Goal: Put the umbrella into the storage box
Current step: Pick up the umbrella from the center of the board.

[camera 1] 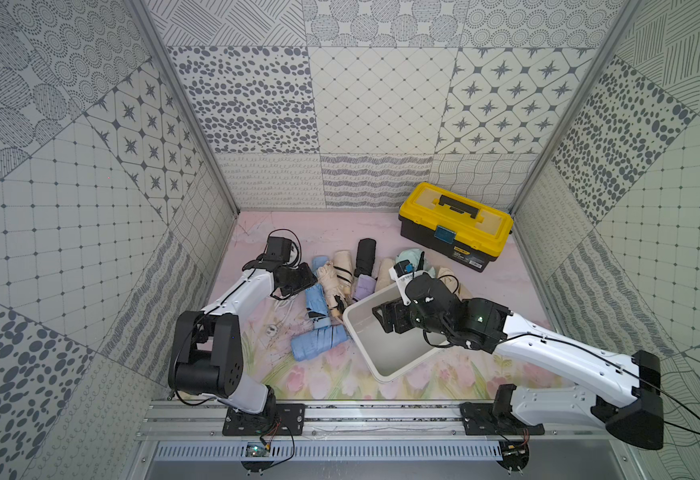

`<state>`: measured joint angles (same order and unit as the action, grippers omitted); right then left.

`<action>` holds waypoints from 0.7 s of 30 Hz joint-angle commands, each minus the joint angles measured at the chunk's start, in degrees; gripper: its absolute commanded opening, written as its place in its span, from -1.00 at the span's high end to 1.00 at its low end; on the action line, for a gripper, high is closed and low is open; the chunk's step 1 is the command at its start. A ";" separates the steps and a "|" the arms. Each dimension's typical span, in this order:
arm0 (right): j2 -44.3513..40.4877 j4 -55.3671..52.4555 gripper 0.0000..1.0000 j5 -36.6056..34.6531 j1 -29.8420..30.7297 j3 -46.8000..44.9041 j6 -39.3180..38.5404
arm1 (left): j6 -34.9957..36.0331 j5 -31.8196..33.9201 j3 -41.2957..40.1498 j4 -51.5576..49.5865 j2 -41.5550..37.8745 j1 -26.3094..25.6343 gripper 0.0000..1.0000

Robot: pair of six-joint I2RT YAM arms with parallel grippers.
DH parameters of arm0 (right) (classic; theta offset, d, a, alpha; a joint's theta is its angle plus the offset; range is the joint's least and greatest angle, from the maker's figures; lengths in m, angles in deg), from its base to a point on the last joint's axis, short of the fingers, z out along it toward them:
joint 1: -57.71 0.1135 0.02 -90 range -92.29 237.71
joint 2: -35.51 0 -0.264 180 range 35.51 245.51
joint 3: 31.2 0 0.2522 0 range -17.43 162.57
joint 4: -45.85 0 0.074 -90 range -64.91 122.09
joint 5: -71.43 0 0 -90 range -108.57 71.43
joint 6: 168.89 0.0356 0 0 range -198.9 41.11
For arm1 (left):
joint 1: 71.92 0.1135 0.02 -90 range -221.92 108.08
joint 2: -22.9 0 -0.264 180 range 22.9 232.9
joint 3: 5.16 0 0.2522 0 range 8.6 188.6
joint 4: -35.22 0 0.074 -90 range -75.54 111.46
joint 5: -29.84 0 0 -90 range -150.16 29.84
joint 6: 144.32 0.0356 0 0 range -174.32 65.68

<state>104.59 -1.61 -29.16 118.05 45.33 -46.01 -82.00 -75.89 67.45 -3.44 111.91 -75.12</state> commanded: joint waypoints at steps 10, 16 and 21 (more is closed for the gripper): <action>0.97 3.33 -0.66 -0.42 -0.17 -0.31 1.30 | -3.48 -4.80 -3.28 -3.33 -1.55 0.48 -0.56; 1.21 3.37 -0.66 0.20 -0.17 -0.55 1.46 | -4.09 -6.52 -8.19 -4.25 -5.96 0.11 -0.68; 1.14 3.37 -0.66 0.31 -0.25 -0.73 1.66 | -4.84 -5.49 -11.23 -3.27 -7.63 -0.22 -0.55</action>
<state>106.01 -0.43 -29.09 118.05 45.33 -44.79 -85.94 -79.63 58.20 -5.17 105.71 -74.93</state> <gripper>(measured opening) 0.830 0.784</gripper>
